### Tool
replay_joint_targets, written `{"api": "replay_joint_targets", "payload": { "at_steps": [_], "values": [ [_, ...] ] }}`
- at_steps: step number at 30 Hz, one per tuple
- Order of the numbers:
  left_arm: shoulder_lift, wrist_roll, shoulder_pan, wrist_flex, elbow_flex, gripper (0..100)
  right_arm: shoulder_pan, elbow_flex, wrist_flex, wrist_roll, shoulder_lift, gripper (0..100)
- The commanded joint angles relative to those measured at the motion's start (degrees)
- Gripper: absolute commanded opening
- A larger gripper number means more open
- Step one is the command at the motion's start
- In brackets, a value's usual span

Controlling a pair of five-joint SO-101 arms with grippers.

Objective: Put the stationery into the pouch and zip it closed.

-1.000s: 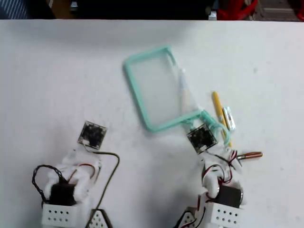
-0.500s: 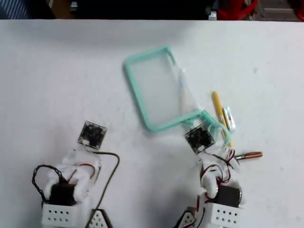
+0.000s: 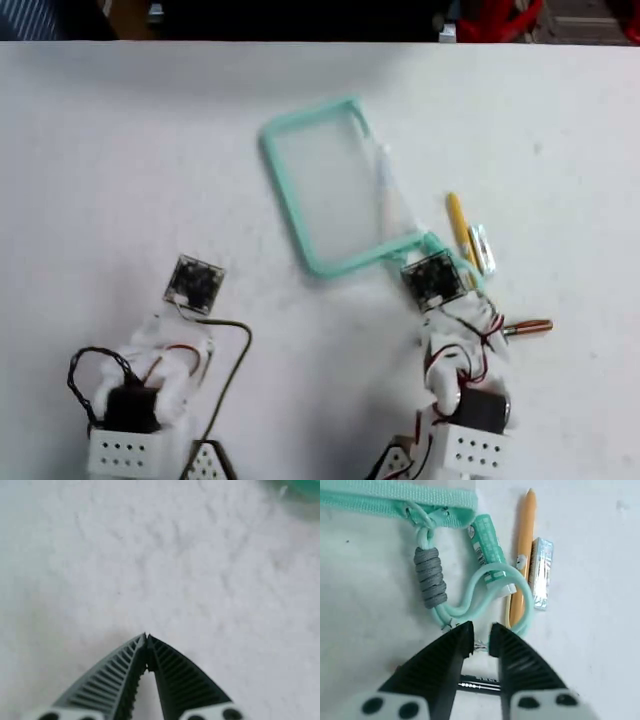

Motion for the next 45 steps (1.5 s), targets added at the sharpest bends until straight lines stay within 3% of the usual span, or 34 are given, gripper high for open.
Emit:
{"api": "replay_joint_targets", "payload": {
  "at_steps": [1,4,7,13,15,20,21,22,26,29,31,36,38,41,45],
  "values": [
    [0.04,0.53,0.92,0.26,-0.44,2,-0.57,0.44,-4.0,1.05,3.56,16.4],
    [0.04,0.44,1.1,0.26,-0.44,2,-0.84,0.44,-4.97,1.41,6.11,13.9],
    [0.04,0.44,1.01,0.26,-0.44,2,-0.75,0.44,-6.64,1.49,7.08,0.6],
    [0.04,0.18,-1.8,-7.74,-0.35,2,-0.66,0.44,-7.25,1.05,7.16,19.0],
    [0.04,0.18,-5.05,-10.9,-0.53,2,-0.75,0.44,-7.16,1.05,7.52,19.5],
    [0.04,0.26,-12.88,-17.76,-0.44,2,-0.84,0.44,-7.25,1.41,7.43,0.8],
    [0.04,0.09,-14.81,-17.76,-0.35,2,-0.84,0.44,-7.25,1.32,7.25,2.7],
    [0.04,-1.14,-16.75,-17.93,-0.35,2,-0.84,0.44,-7.25,1.14,7.16,5.7],
    [0.04,-16.97,-18.86,-18.64,-0.35,2,-0.84,0.44,-7.25,1.05,7.25,17.2],
    [0.04,-19.43,-18.86,-18.55,-0.35,2,-0.92,0.44,-6.9,1.49,7.6,9.4],
    [0.04,-19.78,-18.33,-19.08,-0.53,2,-0.92,0.44,-6.99,1.49,7.6,0.5],
    [-0.04,-19.52,-15.34,-19.78,-6.86,2,-0.84,0.44,-7.16,1.05,7.6,14.6],
    [-0.04,-18.81,-11.47,-19.78,-11.25,2,-0.84,0.44,-6.9,1.41,7.6,12.8],
    [-0.04,-14.95,-4.35,-19.78,-17.67,2,-0.84,0.44,-6.9,1.49,7.6,1.0],
    [-0.04,-4.4,1.45,-19.78,-27.69,2,-0.66,0.44,-7.16,1.32,7.52,9.6]
  ]
}}
